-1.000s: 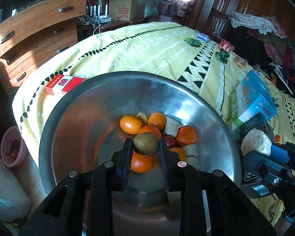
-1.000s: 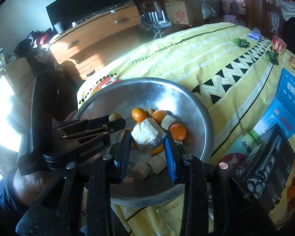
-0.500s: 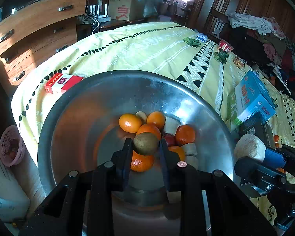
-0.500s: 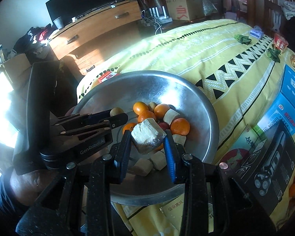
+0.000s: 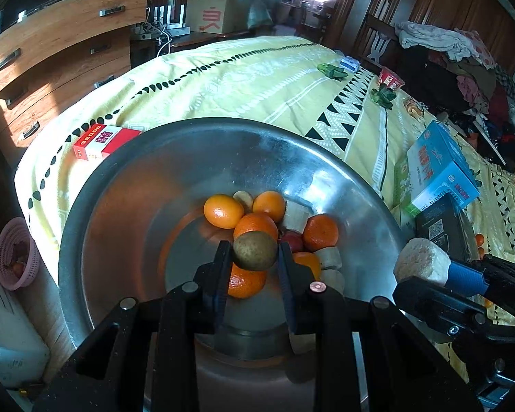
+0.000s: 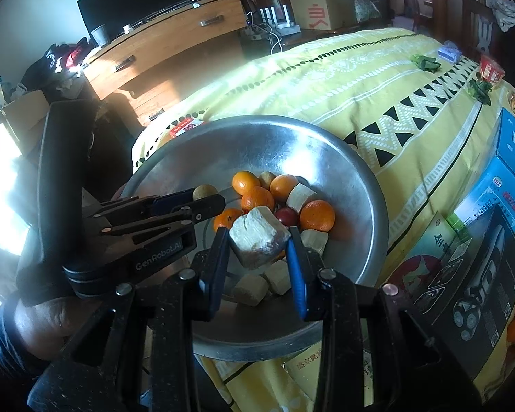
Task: Organize fruits
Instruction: 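Carry the kiwi and beige cube over the steel bowl with both tools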
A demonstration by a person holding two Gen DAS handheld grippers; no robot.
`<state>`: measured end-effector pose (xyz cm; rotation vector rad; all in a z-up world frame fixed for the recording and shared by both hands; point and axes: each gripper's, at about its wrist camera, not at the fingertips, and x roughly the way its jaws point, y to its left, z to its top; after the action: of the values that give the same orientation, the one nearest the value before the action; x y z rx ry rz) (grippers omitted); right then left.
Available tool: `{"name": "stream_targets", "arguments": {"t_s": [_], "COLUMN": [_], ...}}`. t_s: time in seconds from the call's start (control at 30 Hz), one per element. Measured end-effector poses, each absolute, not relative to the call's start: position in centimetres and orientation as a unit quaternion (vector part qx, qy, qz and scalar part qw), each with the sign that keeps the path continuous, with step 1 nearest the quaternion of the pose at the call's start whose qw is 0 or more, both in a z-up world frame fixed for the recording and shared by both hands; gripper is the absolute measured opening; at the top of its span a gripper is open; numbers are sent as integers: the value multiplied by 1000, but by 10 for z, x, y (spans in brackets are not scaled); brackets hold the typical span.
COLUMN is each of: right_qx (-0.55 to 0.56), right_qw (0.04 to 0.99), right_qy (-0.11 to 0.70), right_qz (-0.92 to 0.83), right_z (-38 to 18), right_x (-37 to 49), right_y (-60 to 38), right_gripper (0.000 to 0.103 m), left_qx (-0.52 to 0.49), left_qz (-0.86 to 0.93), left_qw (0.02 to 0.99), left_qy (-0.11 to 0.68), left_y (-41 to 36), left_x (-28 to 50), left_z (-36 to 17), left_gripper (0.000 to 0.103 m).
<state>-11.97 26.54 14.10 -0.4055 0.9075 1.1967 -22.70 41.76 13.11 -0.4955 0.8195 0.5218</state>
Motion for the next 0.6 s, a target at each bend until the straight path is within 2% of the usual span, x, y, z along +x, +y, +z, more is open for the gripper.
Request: {"name": "stream_targets", "arguments": {"t_s": [0.6], "right_qx": [-187], "right_qw": [706], "right_qy": [419], "right_qz": [539], "right_z": [135], "right_x": [-122], "right_y": [272], "right_gripper": [34], "left_qx": [-239], "left_qz": [250], "left_qw": [852], "left_qy": [394], "left_y": [421], "left_x": [-228], "left_z": [129], "left_gripper": [27]}}
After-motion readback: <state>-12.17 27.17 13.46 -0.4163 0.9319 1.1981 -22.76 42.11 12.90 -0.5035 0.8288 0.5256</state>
